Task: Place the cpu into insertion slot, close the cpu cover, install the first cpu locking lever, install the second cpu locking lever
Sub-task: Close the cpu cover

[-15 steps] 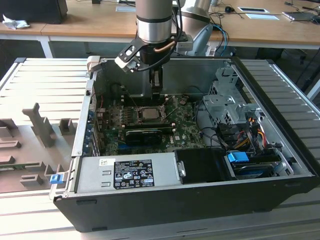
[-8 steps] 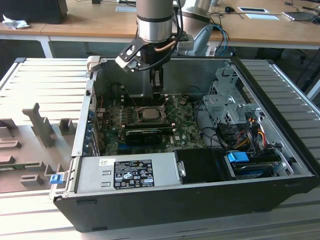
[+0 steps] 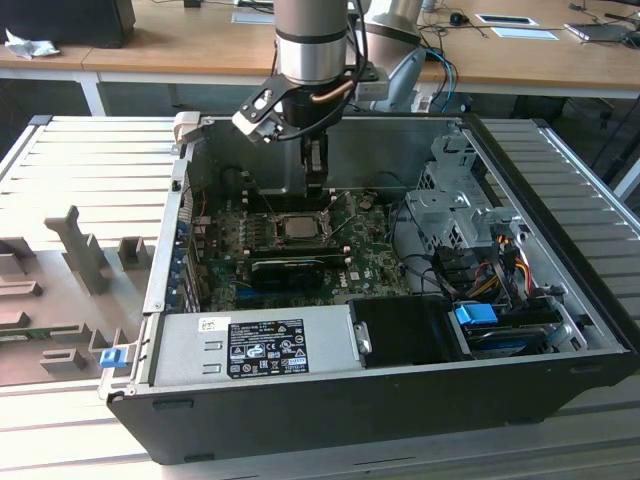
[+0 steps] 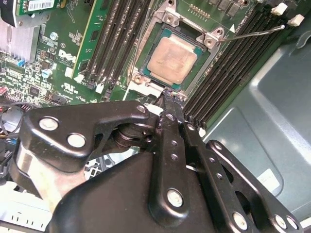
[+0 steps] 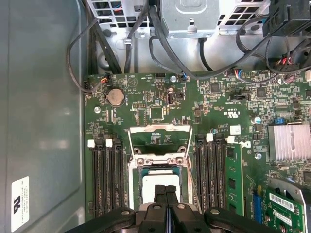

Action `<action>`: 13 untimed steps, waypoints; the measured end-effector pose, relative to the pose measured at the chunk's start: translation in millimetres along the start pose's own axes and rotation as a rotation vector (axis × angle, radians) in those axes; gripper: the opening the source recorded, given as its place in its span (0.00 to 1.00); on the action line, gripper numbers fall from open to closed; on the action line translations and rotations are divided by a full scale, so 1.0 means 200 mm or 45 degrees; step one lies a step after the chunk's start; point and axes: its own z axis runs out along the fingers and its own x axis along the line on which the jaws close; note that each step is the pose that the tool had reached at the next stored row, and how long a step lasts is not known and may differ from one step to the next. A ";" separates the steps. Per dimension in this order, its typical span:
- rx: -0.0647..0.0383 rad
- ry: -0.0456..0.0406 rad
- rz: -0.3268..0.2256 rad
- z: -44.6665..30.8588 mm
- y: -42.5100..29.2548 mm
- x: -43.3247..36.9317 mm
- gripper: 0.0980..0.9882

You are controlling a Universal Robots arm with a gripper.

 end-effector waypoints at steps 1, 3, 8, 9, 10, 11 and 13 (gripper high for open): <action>0.000 0.000 0.000 -0.001 0.001 0.000 0.01; 0.000 0.000 0.000 -0.003 0.005 0.000 0.01; 0.000 0.000 0.000 -0.007 0.014 0.000 0.01; 0.000 0.000 0.000 -0.009 0.016 0.000 0.01; 0.000 0.000 0.000 -0.011 0.018 0.000 0.01; 0.000 0.000 0.000 -0.012 0.019 0.001 0.01; 0.000 0.000 0.000 -0.016 0.022 0.001 0.01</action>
